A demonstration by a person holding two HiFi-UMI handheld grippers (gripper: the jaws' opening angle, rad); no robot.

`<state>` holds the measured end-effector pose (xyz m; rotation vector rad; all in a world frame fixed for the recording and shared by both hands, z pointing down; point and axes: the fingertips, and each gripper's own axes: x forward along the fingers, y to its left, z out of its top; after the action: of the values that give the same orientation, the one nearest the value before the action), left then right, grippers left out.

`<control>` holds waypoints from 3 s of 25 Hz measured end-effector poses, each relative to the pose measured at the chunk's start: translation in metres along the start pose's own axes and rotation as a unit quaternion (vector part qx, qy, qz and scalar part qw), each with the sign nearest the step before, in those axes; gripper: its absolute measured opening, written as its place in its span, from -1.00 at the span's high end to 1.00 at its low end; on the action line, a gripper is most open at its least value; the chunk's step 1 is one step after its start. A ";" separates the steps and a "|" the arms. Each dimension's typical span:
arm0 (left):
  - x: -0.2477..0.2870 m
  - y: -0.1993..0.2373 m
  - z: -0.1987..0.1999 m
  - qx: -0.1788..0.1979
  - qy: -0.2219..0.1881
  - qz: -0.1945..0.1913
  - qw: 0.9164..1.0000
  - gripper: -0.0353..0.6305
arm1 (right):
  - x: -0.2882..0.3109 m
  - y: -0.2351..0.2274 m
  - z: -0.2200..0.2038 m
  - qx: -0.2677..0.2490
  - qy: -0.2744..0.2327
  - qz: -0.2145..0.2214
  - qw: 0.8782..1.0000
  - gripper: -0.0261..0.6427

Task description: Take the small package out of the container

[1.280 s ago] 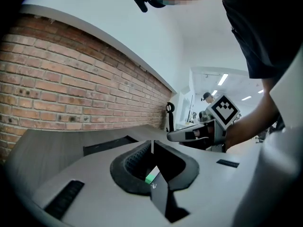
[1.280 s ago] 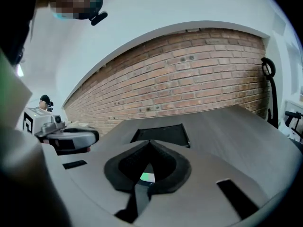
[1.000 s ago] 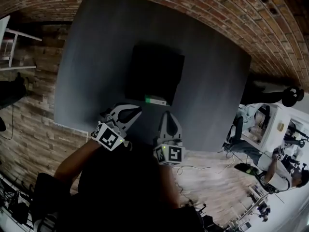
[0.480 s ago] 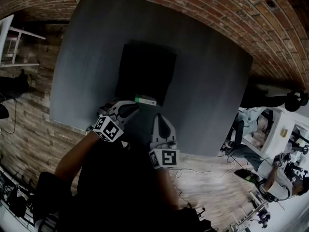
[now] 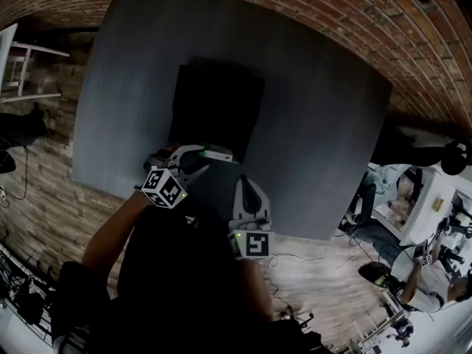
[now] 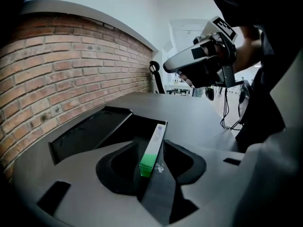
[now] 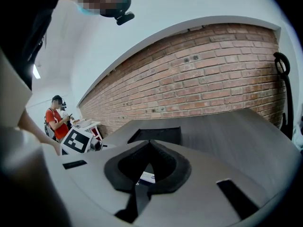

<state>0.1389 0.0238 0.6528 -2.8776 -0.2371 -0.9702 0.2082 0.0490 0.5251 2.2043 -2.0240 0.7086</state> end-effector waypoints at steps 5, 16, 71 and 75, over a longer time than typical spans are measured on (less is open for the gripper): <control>0.012 0.000 -0.009 -0.007 0.016 -0.012 1.000 0.42 | 0.007 -0.005 -0.003 0.001 0.009 0.006 1.000 0.85; 0.024 0.000 -0.018 -0.003 0.038 -0.026 0.999 0.42 | 0.013 -0.008 -0.004 0.005 0.012 0.007 1.000 0.85; -0.121 -0.028 0.106 -0.230 -0.146 0.251 0.929 0.56 | -0.070 0.032 0.031 -0.062 -0.031 0.063 0.996 0.85; -0.149 -0.032 0.122 -0.227 -0.173 0.274 0.918 0.56 | -0.078 0.043 0.038 -0.059 -0.040 0.073 0.995 0.85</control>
<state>0.0887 0.0546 0.4673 -3.1954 0.8422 -0.4470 0.1754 0.1021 0.4515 2.0685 -2.2217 0.5053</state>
